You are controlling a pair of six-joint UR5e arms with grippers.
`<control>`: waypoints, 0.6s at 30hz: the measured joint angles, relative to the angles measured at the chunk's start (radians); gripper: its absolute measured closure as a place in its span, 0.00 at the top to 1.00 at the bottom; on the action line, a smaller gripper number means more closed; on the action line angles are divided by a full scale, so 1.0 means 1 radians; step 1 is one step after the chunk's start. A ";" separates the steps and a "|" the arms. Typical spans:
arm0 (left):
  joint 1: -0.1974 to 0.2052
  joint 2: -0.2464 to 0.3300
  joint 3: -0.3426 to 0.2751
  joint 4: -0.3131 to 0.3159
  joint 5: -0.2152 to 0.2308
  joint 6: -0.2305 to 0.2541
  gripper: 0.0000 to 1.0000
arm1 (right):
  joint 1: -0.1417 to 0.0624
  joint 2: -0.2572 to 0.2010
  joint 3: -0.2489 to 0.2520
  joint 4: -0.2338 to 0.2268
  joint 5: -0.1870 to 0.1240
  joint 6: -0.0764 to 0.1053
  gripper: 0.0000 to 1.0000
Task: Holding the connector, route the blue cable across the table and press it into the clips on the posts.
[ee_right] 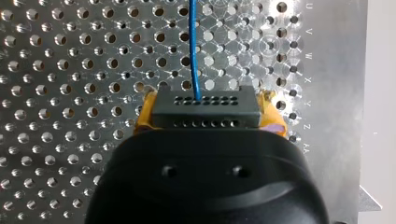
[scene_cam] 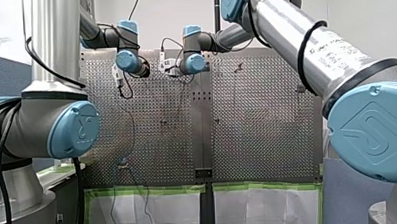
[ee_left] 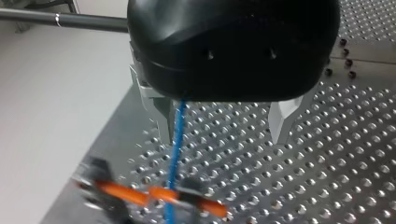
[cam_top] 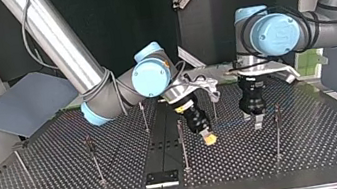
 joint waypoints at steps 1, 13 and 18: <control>0.000 -0.007 0.002 0.002 -0.002 0.000 0.99 | 0.000 0.000 0.000 0.000 0.000 0.000 0.00; 0.004 -0.025 0.008 0.010 -0.052 -0.002 0.42 | 0.000 0.003 -0.002 0.002 -0.001 0.000 0.00; 0.001 -0.026 0.008 0.011 -0.084 -0.004 0.00 | 0.000 0.004 -0.003 0.003 -0.002 0.000 0.00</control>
